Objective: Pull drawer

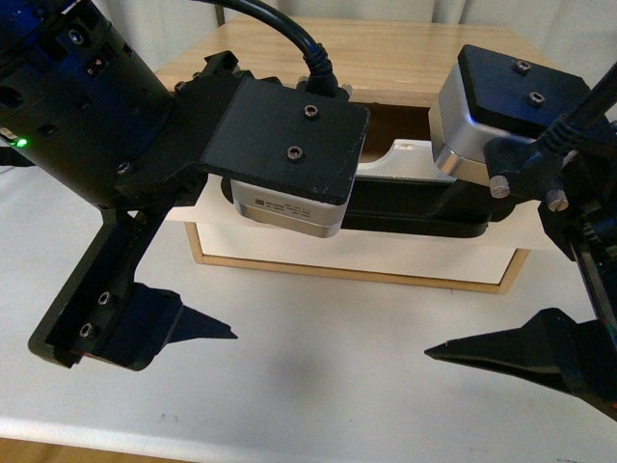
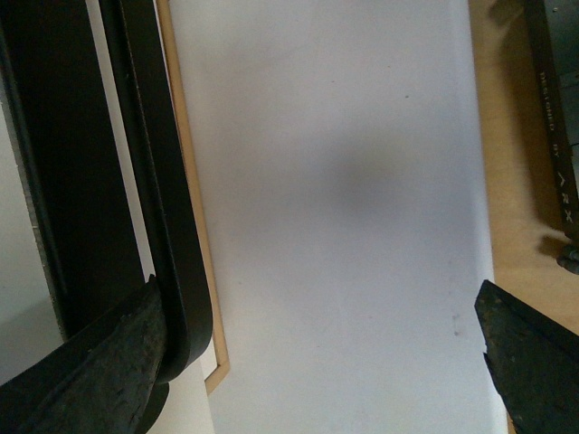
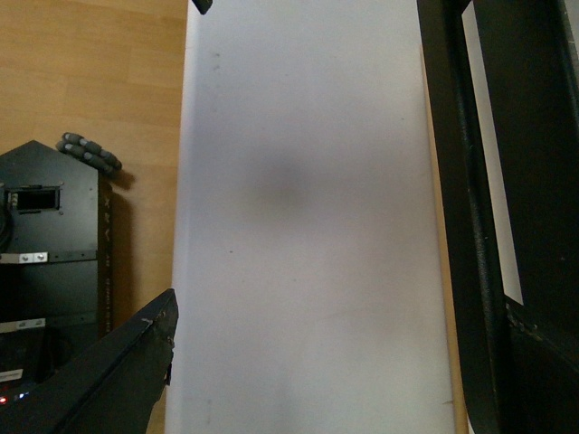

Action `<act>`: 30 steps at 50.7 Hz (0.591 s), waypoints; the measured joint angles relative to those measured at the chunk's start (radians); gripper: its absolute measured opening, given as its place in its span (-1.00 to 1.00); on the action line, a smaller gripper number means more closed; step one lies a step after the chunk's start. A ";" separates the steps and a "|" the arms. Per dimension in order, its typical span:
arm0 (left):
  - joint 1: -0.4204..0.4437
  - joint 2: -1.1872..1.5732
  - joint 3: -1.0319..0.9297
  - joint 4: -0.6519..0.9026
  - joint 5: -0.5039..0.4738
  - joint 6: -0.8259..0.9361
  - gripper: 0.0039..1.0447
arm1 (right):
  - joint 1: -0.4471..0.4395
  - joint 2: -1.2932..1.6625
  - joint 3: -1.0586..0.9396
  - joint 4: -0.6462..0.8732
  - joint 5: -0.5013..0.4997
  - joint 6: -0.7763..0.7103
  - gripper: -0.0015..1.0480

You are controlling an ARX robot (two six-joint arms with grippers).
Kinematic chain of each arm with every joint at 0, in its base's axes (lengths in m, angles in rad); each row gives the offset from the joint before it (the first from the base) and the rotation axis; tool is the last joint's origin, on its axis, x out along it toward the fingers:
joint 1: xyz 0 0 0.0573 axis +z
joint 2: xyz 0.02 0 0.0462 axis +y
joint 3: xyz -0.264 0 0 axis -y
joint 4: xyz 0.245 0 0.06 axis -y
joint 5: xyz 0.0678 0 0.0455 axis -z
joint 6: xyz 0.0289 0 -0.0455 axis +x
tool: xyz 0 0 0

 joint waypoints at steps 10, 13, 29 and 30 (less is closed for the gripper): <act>-0.003 -0.019 -0.001 -0.040 -0.006 0.006 0.89 | 0.003 -0.021 0.008 -0.080 0.000 -0.012 0.83; -0.003 -0.023 -0.004 -0.039 -0.014 0.013 0.89 | 0.003 -0.023 0.009 -0.082 -0.001 -0.011 0.83; -0.002 -0.059 -0.053 0.049 -0.014 0.017 0.89 | -0.005 -0.054 -0.033 0.013 -0.021 0.037 0.83; -0.002 -0.062 -0.056 0.052 -0.014 0.015 0.89 | -0.008 -0.061 -0.039 0.021 -0.021 0.042 0.83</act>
